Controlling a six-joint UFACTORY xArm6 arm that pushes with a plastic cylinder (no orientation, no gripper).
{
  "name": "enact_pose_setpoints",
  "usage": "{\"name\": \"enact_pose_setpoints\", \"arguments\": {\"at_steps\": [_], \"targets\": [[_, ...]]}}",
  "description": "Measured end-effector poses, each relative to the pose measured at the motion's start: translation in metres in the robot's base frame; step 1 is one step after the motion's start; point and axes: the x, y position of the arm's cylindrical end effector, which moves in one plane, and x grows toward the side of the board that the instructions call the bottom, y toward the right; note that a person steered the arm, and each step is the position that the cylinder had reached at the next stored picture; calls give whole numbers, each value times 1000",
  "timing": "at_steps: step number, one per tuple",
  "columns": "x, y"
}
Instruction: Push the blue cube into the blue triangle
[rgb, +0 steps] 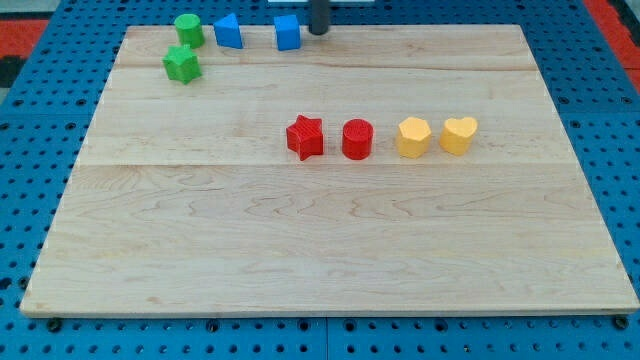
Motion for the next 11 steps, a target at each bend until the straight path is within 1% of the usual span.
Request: {"name": "enact_pose_setpoints", "arguments": {"at_steps": [1, 2, 3, 4, 5, 6, 7, 8, 9, 10, 11], "targets": [[18, -12], [63, -12], [71, 13], [-1, 14], [1, 10], [0, -17], [22, -23], [59, -22], [42, 3], [14, -22], [-1, -35]]}}
